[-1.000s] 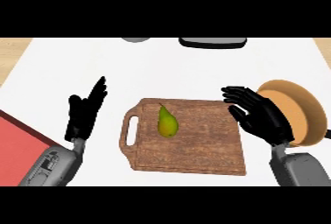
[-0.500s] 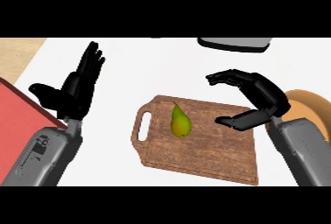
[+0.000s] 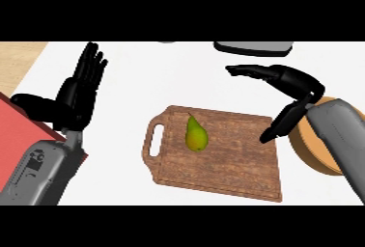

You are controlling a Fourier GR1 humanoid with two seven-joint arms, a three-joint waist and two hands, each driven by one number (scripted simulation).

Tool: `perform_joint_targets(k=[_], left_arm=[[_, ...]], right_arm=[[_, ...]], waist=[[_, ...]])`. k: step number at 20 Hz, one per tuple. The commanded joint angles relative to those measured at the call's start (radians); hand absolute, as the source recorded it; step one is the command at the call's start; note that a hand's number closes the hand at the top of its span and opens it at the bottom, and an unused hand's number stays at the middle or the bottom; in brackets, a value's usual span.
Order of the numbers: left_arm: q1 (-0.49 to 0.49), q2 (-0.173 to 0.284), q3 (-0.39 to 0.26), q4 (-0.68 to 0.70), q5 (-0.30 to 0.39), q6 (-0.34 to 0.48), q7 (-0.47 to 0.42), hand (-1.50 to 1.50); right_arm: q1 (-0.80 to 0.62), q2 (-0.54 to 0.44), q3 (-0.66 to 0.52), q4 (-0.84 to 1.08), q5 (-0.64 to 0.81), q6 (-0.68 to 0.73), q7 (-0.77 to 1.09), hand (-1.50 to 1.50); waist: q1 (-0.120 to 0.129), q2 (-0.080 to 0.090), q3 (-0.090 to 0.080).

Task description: Pick the pear from the cutting board and place it in the pot

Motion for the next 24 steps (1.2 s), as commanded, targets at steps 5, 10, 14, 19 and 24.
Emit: perform_joint_targets(k=[5,10,14,19,24], left_arm=[[0.016,0.004,0.035,0.012,0.003,-0.003,-0.024,0.0],[0.016,0.026,0.059,0.032,0.001,-0.022,-0.015,0.0],[0.059,0.014,0.073,0.005,-0.002,-0.011,-0.019,0.0],[0.095,0.042,0.081,-0.07,-0.005,-0.022,0.013,0.0],[0.108,0.057,0.129,-0.074,0.017,-0.043,0.031,0.0]], right_arm=[[-0.193,0.026,0.187,0.199,0.25,0.045,-0.21,-1.5],[-0.299,0.091,0.257,0.357,0.321,0.028,-0.252,-1.5],[-0.338,0.182,0.295,0.46,0.37,-0.019,-0.239,-1.5],[-0.319,0.226,0.364,0.521,0.423,-0.029,-0.29,-1.5],[-0.319,0.258,0.366,0.578,0.45,-0.079,-0.356,-1.5]], waist=[[-0.035,-0.008,-0.003],[-0.061,-0.015,-0.004],[-0.08,-0.024,-0.004],[-0.086,-0.028,-0.004],[-0.098,-0.031,-0.004]])
